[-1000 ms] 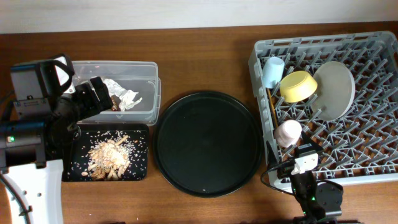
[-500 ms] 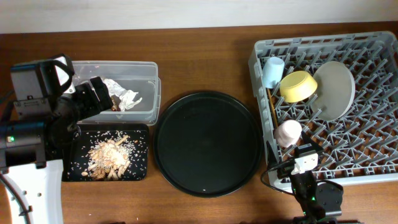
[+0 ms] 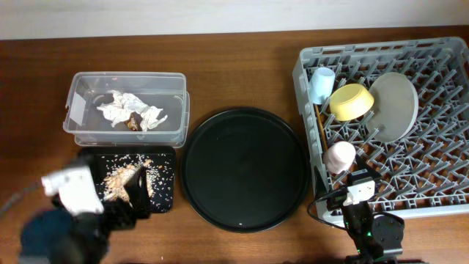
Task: Sort waste into correct bins and load items into the dishwasher rack
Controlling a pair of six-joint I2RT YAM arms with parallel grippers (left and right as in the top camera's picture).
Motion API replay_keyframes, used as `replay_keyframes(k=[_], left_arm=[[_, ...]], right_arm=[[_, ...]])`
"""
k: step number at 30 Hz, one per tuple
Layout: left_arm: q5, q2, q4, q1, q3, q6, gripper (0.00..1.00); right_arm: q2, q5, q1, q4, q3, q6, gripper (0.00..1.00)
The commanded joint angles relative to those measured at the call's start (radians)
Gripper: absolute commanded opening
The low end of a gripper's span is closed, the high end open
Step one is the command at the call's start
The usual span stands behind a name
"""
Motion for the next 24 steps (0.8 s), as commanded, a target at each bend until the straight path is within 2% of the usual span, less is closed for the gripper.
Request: replay_keyframes(k=[1, 4, 7, 11, 13, 17, 21, 23, 24], left_arm=[[0.02, -0.217, 0.137, -0.006, -0.299, -0.1, 0.99], [0.034, -0.362, 0.357, -0.006, -0.523, -0.109, 0.99], [0.088, -0.455, 0.689, -0.006, -0.759, -0.108, 0.99], [0.108, -0.475, 1.028, -0.006, -0.958, -0.108, 0.99], [0.108, -0.475, 1.12, -0.006, -1.022, -0.108, 0.99], [0.107, -0.476, 1.151, -0.006, -1.092, -0.107, 0.99], [0.107, -0.486, 1.046, -0.006, -1.099, -0.063, 0.99], [0.106, -0.515, 0.945, -0.006, -1.099, -0.006, 0.99], [0.099, -0.528, 0.943, -0.006, -1.099, 0.042, 0.99]], right_arm=[[-0.007, 0.006, 0.007, -0.004, -0.005, 0.012, 0.99], [-0.007, 0.006, 0.007, -0.004, -0.005, 0.012, 0.99], [-0.007, 0.006, 0.007, -0.004, -0.005, 0.012, 0.99], [-0.007, 0.006, 0.007, -0.004, -0.005, 0.012, 0.98], [-0.007, 0.006, 0.007, -0.004, -0.005, 0.012, 0.99], [-0.007, 0.006, 0.007, -0.005, -0.005, 0.012, 0.99], [-0.007, 0.006, 0.007, -0.004, -0.005, 0.012, 0.99], [-0.006, 0.006, 0.007, -0.004, -0.005, 0.012, 0.99], [-0.005, 0.006, 0.007, -0.005, -0.005, 0.012, 0.99]])
